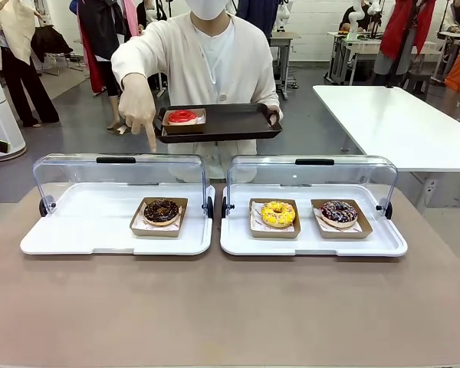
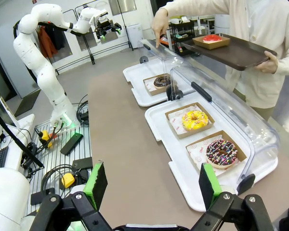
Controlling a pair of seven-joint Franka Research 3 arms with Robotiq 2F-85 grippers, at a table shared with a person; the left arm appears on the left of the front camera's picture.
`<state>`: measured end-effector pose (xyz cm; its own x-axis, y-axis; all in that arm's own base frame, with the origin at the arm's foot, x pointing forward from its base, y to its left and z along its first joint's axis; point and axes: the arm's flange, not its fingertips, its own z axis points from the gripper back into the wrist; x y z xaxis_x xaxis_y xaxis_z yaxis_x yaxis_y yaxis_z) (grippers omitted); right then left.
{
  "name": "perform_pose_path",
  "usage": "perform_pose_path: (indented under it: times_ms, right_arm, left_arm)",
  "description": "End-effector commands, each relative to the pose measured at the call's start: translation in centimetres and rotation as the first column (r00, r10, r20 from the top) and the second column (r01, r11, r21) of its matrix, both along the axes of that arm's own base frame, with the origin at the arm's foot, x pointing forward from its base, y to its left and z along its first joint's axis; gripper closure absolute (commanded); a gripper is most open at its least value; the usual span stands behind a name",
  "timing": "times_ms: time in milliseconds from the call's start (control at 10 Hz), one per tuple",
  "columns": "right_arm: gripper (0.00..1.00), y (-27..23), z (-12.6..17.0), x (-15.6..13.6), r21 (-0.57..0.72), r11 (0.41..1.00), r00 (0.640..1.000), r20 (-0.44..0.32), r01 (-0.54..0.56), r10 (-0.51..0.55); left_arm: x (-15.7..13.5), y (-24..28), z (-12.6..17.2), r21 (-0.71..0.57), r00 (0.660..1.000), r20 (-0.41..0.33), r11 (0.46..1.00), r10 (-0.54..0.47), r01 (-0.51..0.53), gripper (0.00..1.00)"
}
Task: Provide the desired donut to the person.
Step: Pick up and lift the Paper togo box containing the Donut pointed at by the person.
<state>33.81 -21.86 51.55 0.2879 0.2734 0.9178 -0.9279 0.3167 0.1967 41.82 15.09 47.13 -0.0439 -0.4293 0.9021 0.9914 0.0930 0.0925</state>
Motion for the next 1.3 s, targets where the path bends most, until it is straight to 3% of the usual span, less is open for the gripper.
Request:
perform_pose_path:
  times_ms: [0,300,600,900,1200]
  right_arm:
    - [0.00,0.0,0.1,0.1,0.010,1.000,1.000,0.006,-0.001,0.001]
    - [0.00,0.0,0.1,0.1,0.010,1.000,1.000,0.006,-0.001,0.001]
    - [0.00,0.0,0.1,0.1,0.010,1.000,1.000,0.006,-0.001,0.001]
    - [0.00,0.0,0.1,0.1,0.010,1.000,1.000,0.006,-0.001,0.001]
    - [0.00,0.0,0.1,0.1,0.010,1.000,1.000,0.006,-0.001,0.001]
  left_arm:
    - [0.0,0.0,0.0,0.000,1.000,0.000,1.000,0.000,0.000,0.00]
    - [-1.6,-3.2,4.6,0.282,0.993,0.107,0.959,-0.044,0.012,0.00]
    - [-2.7,-9.6,8.8,0.525,0.979,0.132,0.848,-0.157,0.065,0.00]
    - [-3.8,-19.6,9.0,0.787,0.959,0.120,0.613,-0.258,0.066,0.00]
    - [-2.7,-28.6,5.3,0.882,0.954,0.047,0.461,-0.296,0.099,0.00]
